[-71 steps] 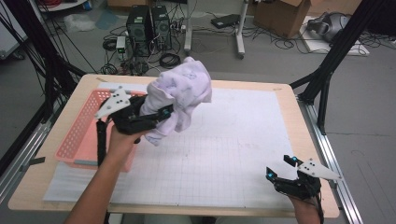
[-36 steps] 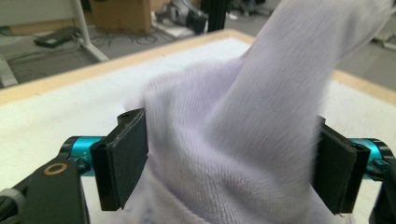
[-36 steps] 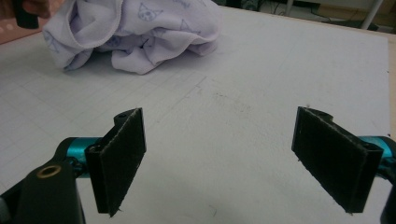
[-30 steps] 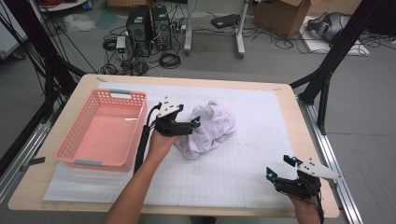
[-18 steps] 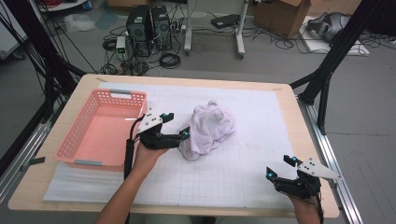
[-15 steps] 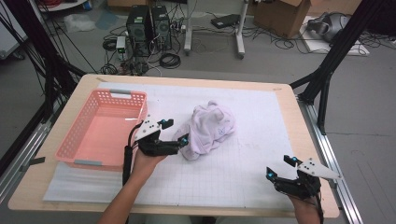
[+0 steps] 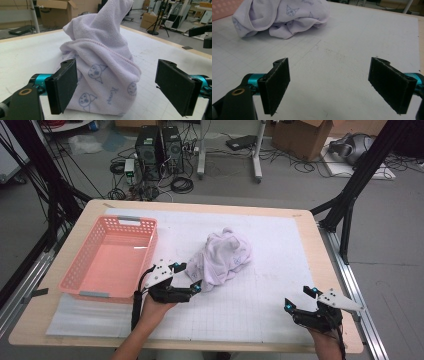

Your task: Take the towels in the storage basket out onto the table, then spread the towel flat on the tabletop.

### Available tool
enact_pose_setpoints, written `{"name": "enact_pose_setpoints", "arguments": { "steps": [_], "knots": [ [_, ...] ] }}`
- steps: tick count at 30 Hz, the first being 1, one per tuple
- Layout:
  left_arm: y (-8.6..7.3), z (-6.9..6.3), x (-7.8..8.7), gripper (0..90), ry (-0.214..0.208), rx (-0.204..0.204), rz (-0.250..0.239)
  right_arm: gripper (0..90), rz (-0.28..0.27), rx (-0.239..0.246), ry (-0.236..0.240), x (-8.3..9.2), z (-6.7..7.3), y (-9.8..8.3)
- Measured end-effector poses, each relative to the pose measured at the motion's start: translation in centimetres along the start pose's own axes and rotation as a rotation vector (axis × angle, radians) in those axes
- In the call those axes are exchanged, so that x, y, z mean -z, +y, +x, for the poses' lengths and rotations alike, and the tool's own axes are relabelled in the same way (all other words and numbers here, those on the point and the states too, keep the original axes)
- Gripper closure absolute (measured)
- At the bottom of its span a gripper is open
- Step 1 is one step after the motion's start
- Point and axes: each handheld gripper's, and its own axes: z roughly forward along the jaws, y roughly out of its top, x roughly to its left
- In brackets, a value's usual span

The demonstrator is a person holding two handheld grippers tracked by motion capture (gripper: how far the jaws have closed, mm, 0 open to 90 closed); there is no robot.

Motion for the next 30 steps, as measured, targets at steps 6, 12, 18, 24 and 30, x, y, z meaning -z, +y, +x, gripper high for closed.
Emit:
{"name": "enact_pose_setpoints", "arguments": {
  "steps": [6,12,18,24,30],
  "knots": [
    [0.04,-0.04,0.37,18.5,0.008,0.001,-0.005,16.4,0.005,0.005,0.008,-0.17,0.16,0.00],
    [0.00,0.02,0.38,18.5,0.009,0.005,-0.008,16.4,0.004,0.011,0.009,-0.22,0.13,0.04],
    [-0.08,-0.21,0.31,18.5,0.003,-0.007,0.000,16.4,0.006,0.011,0.010,-0.33,0.09,0.07],
    [-0.24,-0.03,0.31,18.5,0.006,0.002,0.008,16.4,0.019,0.013,0.019,-0.70,0.10,-0.05],
    [-0.45,0.25,0.33,18.9,0.014,0.006,0.023,16.9,0.034,0.036,0.020,-0.84,0.29,-0.12]
  ]
}}
